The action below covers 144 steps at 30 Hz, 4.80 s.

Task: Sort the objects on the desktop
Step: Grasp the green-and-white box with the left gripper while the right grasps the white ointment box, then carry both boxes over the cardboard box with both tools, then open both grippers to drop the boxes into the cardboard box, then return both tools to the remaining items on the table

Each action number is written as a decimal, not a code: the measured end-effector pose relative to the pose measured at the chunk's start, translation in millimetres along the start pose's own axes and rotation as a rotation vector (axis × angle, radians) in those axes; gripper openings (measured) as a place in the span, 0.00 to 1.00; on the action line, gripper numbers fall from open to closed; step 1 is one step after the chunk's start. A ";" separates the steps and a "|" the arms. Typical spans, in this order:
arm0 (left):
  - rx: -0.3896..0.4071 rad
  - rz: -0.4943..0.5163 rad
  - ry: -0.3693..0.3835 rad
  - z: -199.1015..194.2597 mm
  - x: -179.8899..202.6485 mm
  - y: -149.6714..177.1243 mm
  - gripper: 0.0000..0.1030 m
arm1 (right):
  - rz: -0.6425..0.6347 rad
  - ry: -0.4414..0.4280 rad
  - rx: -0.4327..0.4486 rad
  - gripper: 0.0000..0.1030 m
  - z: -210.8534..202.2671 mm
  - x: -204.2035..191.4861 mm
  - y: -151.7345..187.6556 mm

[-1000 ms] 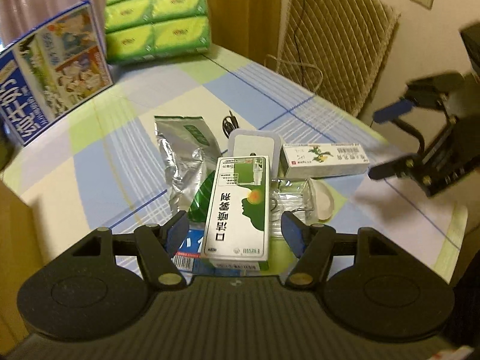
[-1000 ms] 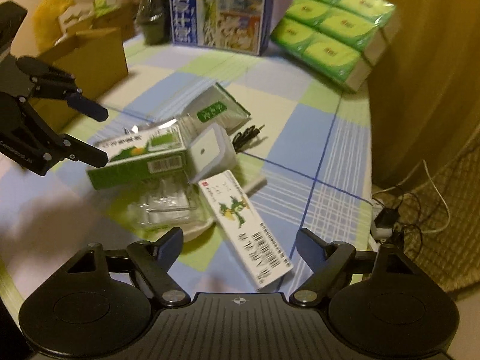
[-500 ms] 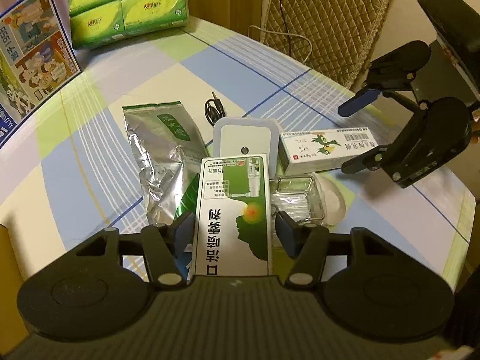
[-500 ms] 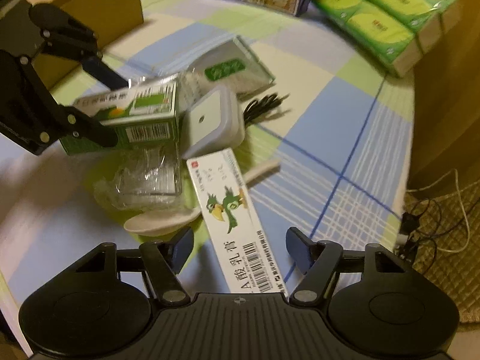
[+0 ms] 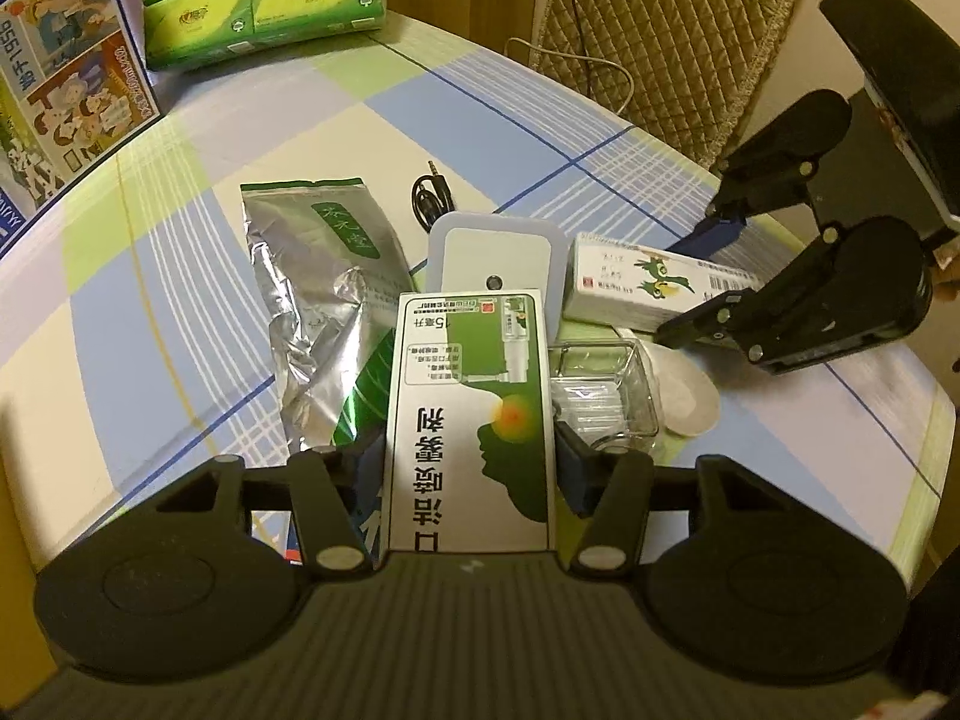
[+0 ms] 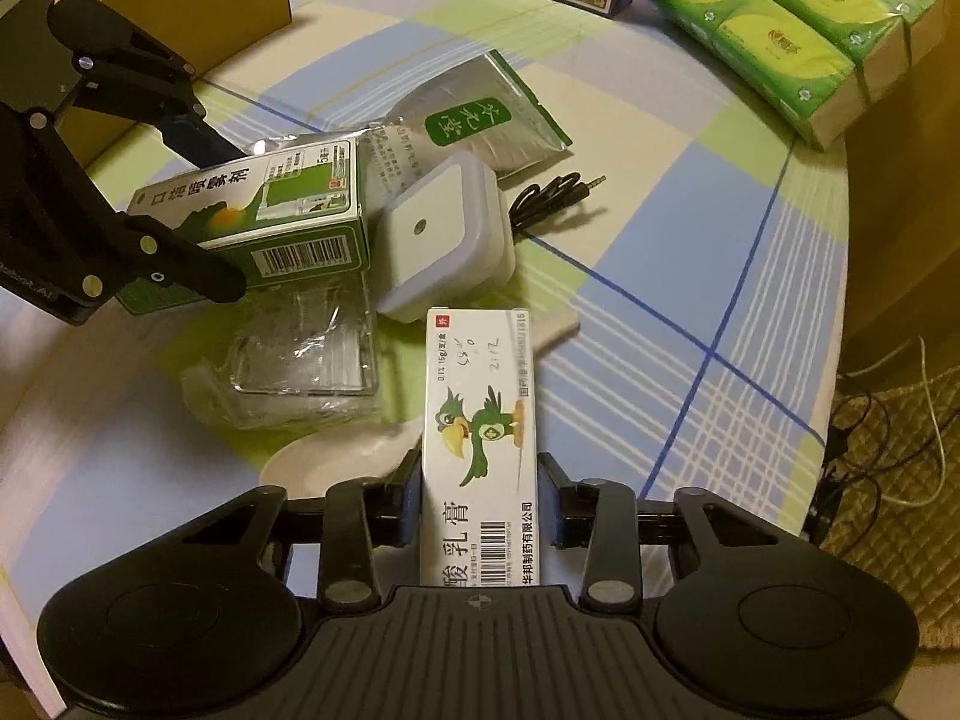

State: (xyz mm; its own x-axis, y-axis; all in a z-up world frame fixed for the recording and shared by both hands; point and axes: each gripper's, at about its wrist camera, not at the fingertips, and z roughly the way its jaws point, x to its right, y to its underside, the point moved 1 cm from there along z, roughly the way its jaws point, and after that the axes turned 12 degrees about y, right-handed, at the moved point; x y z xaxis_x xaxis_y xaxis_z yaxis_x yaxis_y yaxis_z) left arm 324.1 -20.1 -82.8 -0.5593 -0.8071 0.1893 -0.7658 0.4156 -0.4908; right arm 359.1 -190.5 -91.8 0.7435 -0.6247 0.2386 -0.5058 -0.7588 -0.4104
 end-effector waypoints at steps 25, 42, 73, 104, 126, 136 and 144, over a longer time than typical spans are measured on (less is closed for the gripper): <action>0.099 -0.059 -0.067 -91.9 44.6 39.3 0.49 | 0.284 0.023 0.094 0.34 -126.5 -40.2 10.0; 0.260 -0.186 -0.208 -221.3 23.1 90.2 0.49 | 0.338 -0.060 0.245 0.34 -200.9 -150.7 -89.6; 0.362 -0.454 -0.414 -328.5 -136.6 211.3 0.49 | 0.333 -0.159 0.224 0.34 -132.6 -294.8 -260.9; 0.345 -0.517 -0.420 -304.0 -172.7 230.6 0.48 | 0.428 -0.226 0.168 0.44 -93.8 -298.9 -268.8; 0.390 -0.512 -0.416 -318.8 -125.4 226.7 0.50 | 0.430 -0.141 0.305 0.63 -165.1 -274.9 -202.5; 0.443 -0.467 -0.400 -330.7 -73.0 216.6 0.75 | 0.407 -0.070 0.385 0.94 -206.4 -259.8 -138.9; 0.474 -0.363 -0.360 -321.3 -18.2 198.7 0.93 | 0.431 0.025 0.384 0.98 -221.5 -222.2 -70.1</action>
State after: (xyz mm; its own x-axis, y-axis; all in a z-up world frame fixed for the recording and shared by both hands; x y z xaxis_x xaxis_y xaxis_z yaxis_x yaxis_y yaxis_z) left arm 80.1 211.9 89.5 -0.0911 -0.9832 0.1581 -0.6176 -0.0688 -0.7835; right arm 132.5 -39.4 78.9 0.4927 -0.8702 -0.0023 -0.5625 -0.3165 -0.7639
